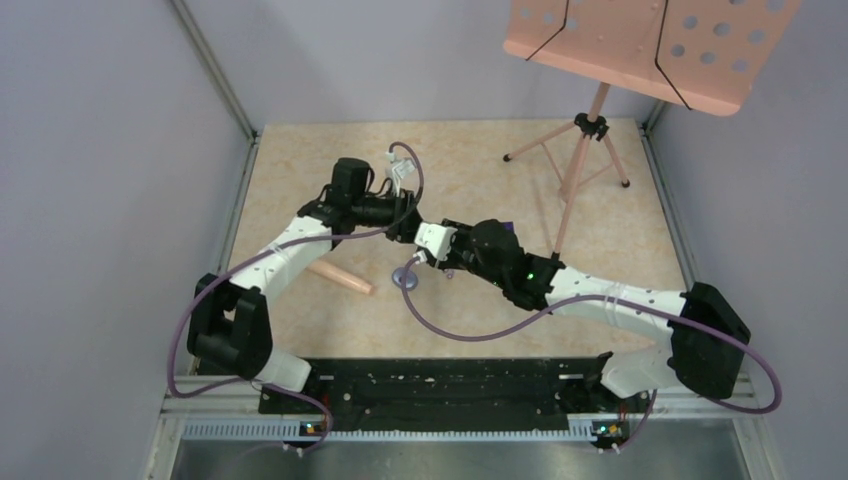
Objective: Insert the wireless bluetooth earbuds into the charging case
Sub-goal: Pick up the charging case at the center of the board.
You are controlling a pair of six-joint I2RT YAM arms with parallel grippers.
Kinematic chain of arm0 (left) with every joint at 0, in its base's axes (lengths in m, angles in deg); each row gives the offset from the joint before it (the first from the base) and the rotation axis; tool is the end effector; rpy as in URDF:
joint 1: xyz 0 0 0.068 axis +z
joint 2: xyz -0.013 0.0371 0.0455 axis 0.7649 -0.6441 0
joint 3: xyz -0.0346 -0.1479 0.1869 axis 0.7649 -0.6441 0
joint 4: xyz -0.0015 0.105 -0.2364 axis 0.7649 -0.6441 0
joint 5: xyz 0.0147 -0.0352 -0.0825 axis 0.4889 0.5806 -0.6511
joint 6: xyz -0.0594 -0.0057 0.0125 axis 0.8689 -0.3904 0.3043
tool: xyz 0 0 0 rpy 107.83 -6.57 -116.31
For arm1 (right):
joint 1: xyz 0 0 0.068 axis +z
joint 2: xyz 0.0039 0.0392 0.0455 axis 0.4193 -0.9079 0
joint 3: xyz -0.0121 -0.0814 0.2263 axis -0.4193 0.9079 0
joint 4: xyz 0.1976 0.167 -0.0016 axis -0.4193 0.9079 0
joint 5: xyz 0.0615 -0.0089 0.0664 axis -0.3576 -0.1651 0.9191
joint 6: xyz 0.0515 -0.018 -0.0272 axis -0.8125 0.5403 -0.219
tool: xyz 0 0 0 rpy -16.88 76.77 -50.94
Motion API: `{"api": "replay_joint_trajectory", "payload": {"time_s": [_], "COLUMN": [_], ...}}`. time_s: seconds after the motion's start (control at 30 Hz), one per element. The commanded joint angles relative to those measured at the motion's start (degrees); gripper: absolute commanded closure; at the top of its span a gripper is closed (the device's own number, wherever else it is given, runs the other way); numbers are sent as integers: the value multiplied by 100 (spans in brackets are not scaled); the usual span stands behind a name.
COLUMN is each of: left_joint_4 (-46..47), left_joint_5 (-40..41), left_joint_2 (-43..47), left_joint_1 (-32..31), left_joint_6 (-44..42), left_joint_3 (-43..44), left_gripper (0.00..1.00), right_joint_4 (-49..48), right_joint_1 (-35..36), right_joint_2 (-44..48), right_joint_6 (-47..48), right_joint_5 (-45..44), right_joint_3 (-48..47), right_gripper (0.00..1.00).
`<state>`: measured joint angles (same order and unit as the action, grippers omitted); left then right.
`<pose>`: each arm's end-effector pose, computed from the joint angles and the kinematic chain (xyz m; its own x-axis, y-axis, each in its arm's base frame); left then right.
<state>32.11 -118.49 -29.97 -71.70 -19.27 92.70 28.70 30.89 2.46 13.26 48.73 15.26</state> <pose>0.2886 -0.1543 0.2456 -0.7591 0.1108 -0.6415 0.6286 0.3812 -0.6779 0.1861 0.2620 0.2434 0.3066 -0.6036 -0.7360 -0.7060 0.3744 -0.6011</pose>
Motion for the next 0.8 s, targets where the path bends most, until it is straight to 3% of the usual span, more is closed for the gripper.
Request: {"api": "replay_joint_trajectory", "payload": {"time_s": [0.0,0.07,0.17,0.23,0.3,0.4,0.57,0.67,0.77], "left_joint_4": [173,180,278,301,304,91,-658,-1244,-1573], "left_joint_5": [-259,-285,-319,-324,-361,-471,-777,-924,-945], "left_joint_2": [-184,-237,-245,-237,-211,-130,231,457,606], "left_joint_1": [-11,-12,-17,-12,-15,-5,13,18,18], "left_joint_6": [-157,-150,-131,-177,-322,-804,-2448,-3831,-4609], "left_joint_3": [295,334,356,365,376,416,282,162,87], "left_gripper": [65,72,92,100,100,100,100,100,100], "right_joint_4": [-415,-394,-297,-75,262,1429,3264,3659,3821], "right_joint_1": [-31,-23,-30,-67,-161,-533,-1491,-1829,-1850], "right_joint_2": [-24,-17,-2,14,92,286,337,345,233], "right_joint_6": [-154,-151,-172,-262,-431,-795,-1304,-1549,-1535], "right_joint_5": [-4,0,38,87,161,1044,2911,3741,4175], "right_joint_3": [-223,-214,-210,-247,-328,-748,-1711,-2062,-2210], "right_gripper": [98,97,87,65,40,19,13,12,12]}}
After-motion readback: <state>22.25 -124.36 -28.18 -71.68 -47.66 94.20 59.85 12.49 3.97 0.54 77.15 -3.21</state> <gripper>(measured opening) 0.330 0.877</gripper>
